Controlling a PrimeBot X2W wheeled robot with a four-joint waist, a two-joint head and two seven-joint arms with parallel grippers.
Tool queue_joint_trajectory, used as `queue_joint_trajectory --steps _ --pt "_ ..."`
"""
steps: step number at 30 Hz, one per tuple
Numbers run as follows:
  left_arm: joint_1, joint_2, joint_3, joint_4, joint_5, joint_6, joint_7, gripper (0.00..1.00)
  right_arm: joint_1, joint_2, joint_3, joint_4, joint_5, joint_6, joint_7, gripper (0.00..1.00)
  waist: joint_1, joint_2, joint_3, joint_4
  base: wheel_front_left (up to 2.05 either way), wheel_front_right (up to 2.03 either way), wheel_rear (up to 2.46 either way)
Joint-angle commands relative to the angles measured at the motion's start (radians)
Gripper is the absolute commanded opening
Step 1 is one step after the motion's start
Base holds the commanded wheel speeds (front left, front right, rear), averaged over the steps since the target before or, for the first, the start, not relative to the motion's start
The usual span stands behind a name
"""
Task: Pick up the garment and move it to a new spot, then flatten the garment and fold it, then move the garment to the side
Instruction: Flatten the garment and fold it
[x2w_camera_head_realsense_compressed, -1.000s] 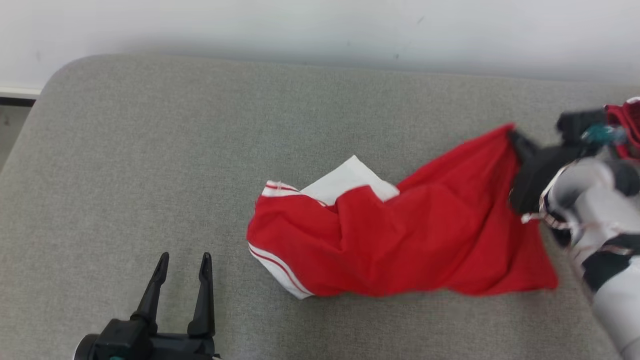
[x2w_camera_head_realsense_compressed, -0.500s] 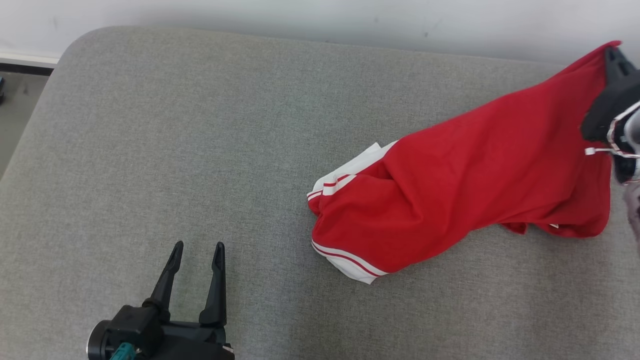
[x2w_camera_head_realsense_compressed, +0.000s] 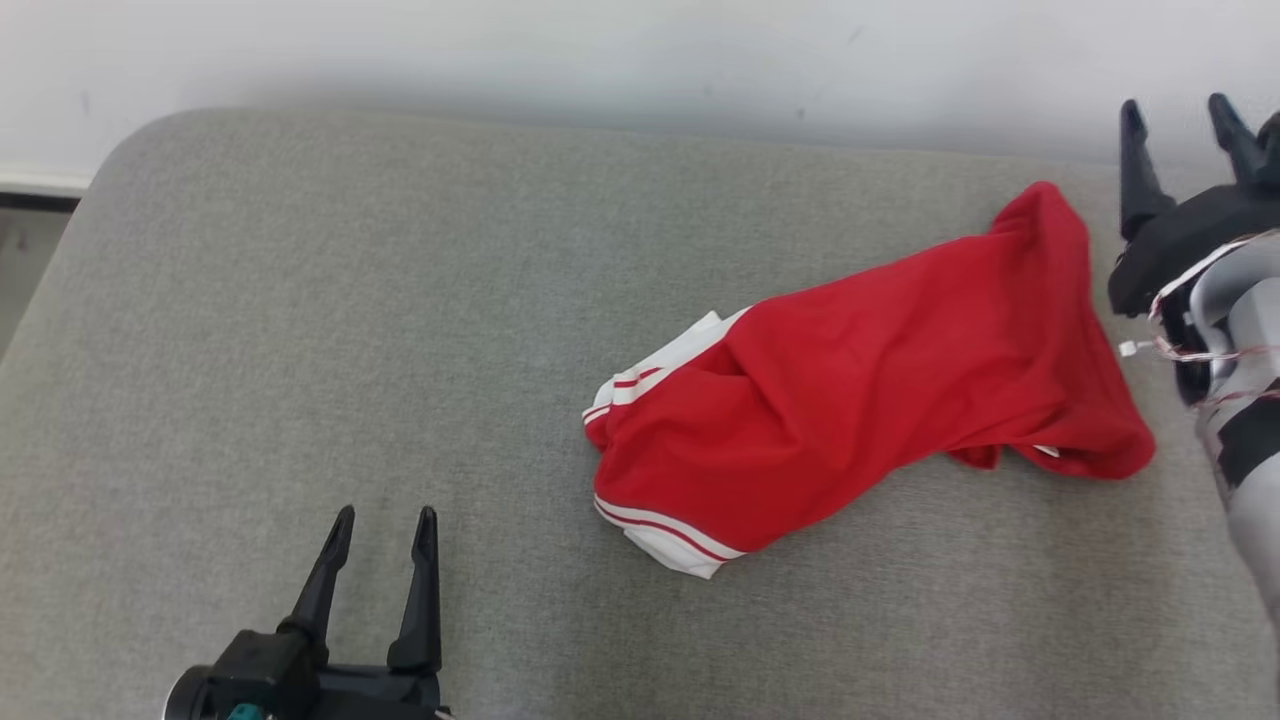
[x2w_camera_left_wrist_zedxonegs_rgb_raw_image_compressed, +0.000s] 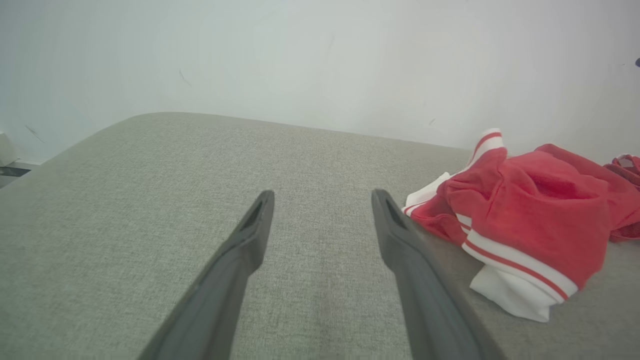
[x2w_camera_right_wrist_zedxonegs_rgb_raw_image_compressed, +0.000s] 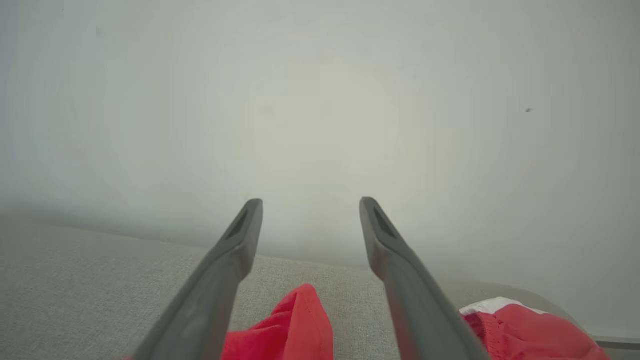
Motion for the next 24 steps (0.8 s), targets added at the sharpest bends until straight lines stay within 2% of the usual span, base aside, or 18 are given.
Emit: queue_joint_trajectory --steps 1,6,12,16,17,24 --pt "0.019 0.0 0.01 0.0 0.011 0.002 -0.002 1.0 0.047 0.02 -0.008 -0.036 -0.011 0.0 -0.013 1.0 0.0 -0.0001 -0.035 -0.036 0.0 0.0 0.0" --pt "0.044 -0.001 0.021 -0.005 0.023 0.002 -0.002 1.0 0.188 0.035 -0.073 -0.218 -0.026 0.0 -0.013 1.0 0.0 -0.0001 -0.058 -0.073 0.0 0.0 0.0" --pt "0.063 0.0 0.021 -0.006 0.026 0.002 -0.002 1.0 0.404 0.082 -0.171 -0.452 -0.057 0.0 -0.014 1.0 0.0 -0.0001 -0.08 -0.102 0.0 0.0 0.0" --pt "0.07 0.002 0.019 -0.004 0.026 0.002 -0.002 1.0 0.549 0.138 -0.24 -0.601 -0.08 0.0 -0.012 1.0 0.0 -0.0001 -0.091 -0.114 0.0 0.0 0.0" --pt "0.07 0.002 0.019 -0.004 0.026 0.002 -0.002 1.0 0.549 0.138 -0.24 -0.601 -0.08 0.0 -0.012 1.0 0.0 -0.0001 -0.091 -0.114 0.0 0.0 0.0" --pt "0.074 0.006 0.005 0.003 0.021 0.002 -0.002 1.0 0.778 0.238 -0.296 -0.818 -0.097 0.0 -0.012 1.0 0.0 -0.0001 -0.105 -0.121 0.0 0.0 0.0"
